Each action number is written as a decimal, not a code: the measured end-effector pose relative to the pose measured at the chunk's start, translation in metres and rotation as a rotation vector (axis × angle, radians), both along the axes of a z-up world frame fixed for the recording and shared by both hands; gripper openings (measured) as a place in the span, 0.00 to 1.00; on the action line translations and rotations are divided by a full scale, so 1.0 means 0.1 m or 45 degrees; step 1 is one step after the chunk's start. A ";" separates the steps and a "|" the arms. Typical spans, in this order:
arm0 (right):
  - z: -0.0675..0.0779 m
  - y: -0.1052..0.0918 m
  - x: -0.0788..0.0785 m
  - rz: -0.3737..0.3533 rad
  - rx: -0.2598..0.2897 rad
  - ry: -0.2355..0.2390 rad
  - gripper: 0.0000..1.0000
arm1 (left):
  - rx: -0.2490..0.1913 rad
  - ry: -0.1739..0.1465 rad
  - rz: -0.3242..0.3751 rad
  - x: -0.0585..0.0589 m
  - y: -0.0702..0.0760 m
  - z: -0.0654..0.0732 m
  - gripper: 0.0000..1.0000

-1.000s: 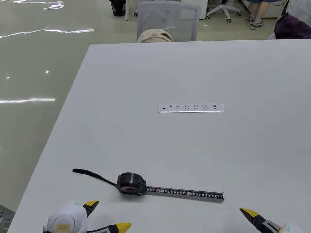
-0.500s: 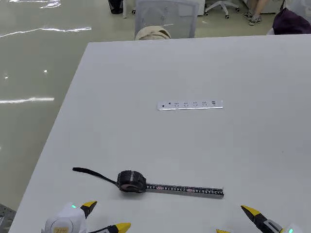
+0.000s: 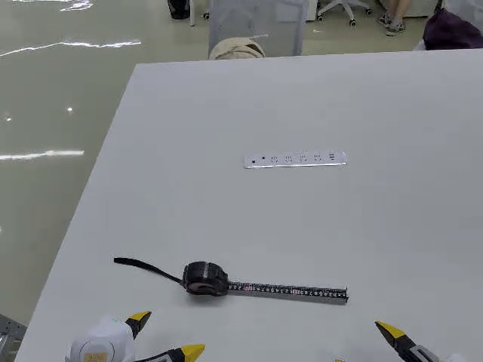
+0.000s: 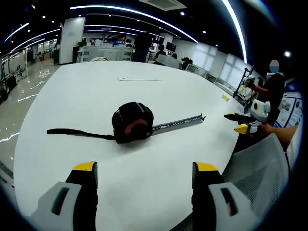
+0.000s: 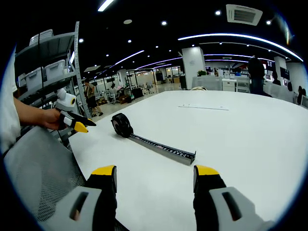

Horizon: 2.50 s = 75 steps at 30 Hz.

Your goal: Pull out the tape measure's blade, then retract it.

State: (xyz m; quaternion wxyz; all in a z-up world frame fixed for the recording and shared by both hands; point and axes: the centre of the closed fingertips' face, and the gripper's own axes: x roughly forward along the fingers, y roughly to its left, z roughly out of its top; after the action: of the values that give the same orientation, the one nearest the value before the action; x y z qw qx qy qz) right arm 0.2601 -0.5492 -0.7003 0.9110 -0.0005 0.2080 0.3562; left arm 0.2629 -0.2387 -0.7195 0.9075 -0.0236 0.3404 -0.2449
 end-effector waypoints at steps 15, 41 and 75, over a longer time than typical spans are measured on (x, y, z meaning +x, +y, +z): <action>0.00 0.00 0.00 -0.007 0.022 0.012 0.65 | -0.003 0.008 0.024 0.03 -0.05 0.02 0.79; -0.01 -0.15 0.02 -0.048 0.009 -0.014 0.62 | -0.012 0.037 0.307 0.33 -0.04 -0.10 0.84; -0.02 -0.16 0.06 -0.063 0.029 -0.013 0.61 | 0.004 0.061 0.364 0.60 -0.24 -0.20 0.85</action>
State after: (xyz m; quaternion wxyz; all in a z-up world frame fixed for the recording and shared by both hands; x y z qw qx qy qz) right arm 0.2656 -0.5654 -0.7023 0.9205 0.0132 0.1994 0.3358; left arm 0.3229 -0.2628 -0.7393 0.9248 -0.0762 0.3555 -0.1119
